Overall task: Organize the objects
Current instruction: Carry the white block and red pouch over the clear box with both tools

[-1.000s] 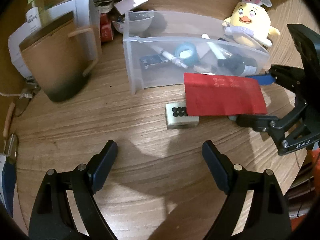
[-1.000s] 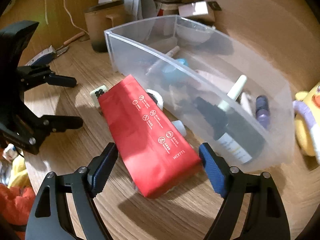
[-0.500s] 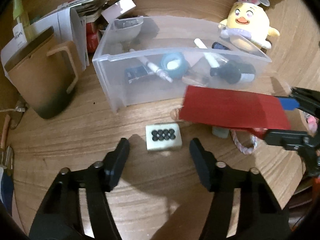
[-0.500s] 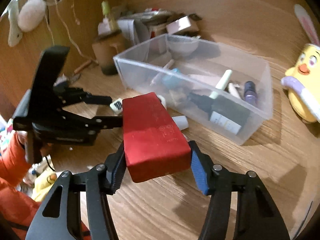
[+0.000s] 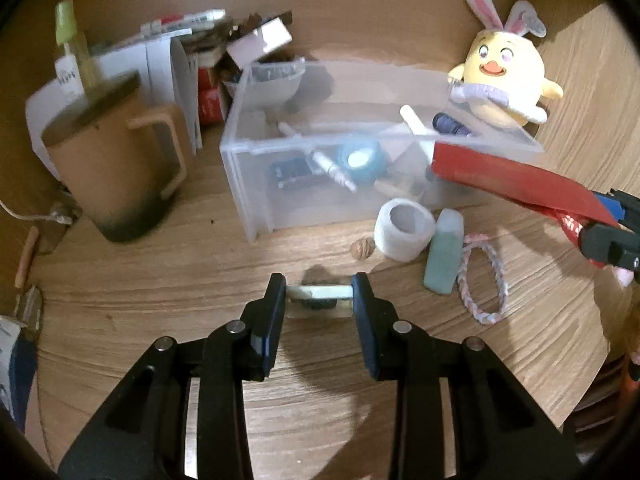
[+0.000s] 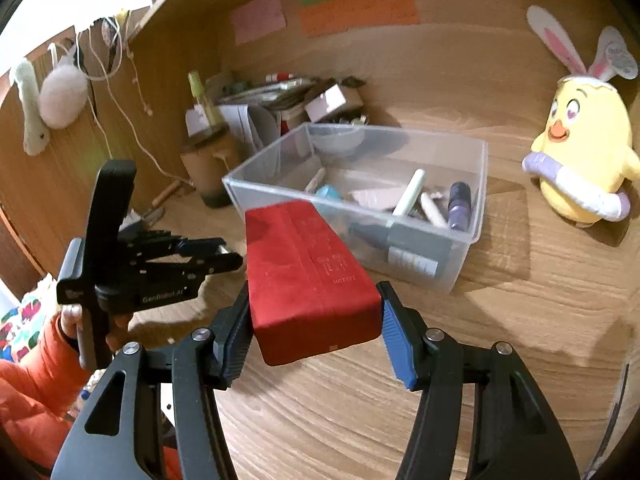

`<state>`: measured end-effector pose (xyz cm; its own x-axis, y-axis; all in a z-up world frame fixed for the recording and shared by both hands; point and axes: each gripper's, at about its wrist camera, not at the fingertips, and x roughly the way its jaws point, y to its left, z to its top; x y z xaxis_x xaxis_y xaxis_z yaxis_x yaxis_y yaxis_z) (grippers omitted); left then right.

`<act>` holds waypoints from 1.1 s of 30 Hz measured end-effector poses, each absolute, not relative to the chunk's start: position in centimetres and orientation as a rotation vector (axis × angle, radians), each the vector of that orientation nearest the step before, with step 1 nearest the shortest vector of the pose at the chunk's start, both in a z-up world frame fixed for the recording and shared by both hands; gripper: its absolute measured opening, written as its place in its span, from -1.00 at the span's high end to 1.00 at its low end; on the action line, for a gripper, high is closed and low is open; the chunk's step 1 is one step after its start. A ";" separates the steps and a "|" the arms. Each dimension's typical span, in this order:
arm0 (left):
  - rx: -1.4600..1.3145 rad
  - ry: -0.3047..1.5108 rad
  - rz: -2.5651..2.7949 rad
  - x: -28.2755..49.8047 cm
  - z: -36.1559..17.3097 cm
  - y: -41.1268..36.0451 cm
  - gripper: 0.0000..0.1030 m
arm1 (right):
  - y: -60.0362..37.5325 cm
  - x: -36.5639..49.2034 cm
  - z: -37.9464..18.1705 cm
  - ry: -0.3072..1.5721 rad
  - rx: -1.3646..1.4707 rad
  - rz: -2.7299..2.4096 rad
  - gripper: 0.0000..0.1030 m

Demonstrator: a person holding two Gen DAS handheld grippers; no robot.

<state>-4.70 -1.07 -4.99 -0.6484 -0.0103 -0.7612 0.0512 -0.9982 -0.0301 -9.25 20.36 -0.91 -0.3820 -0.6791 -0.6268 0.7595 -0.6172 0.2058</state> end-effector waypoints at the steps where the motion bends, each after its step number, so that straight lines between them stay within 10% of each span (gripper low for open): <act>1: 1.289 0.073 -2.825 -4.6 -4.7 -1.0 0.35 | 20.4 -9.3 -0.7 0.139 0.859 -2.069 -0.05; 33: 0.938 0.121 -2.976 -6.7 3.7 -0.6 0.35 | 18.5 -13.7 4.0 0.061 0.715 -2.258 -0.04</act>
